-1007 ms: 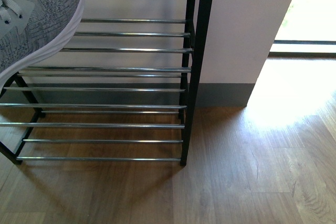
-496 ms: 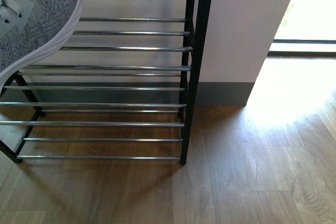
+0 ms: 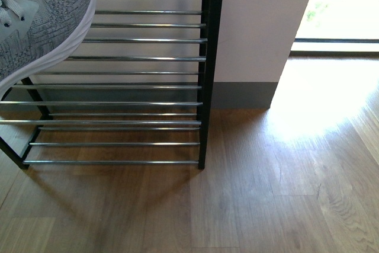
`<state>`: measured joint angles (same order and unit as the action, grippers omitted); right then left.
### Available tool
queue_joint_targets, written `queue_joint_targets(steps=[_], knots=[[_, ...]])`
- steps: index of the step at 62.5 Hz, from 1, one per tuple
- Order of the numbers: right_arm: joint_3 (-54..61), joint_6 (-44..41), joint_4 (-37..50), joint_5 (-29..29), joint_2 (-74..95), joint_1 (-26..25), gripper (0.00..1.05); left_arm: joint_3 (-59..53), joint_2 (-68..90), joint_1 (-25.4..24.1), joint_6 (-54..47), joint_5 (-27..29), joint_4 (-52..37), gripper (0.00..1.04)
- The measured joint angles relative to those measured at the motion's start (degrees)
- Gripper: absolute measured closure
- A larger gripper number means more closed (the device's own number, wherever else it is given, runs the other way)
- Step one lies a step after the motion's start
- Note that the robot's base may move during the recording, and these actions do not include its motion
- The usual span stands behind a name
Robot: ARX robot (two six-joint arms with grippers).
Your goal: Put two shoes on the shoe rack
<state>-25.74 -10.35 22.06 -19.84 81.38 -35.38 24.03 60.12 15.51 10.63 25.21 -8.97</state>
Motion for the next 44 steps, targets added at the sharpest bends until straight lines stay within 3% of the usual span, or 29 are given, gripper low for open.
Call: queue_joint_targets(steps=[44], knots=[[0.0, 0.0, 0.0, -0.3, 0.0, 0.1, 1.02, 0.0, 0.0, 0.0, 0.0, 0.2, 0.0, 1.03]])
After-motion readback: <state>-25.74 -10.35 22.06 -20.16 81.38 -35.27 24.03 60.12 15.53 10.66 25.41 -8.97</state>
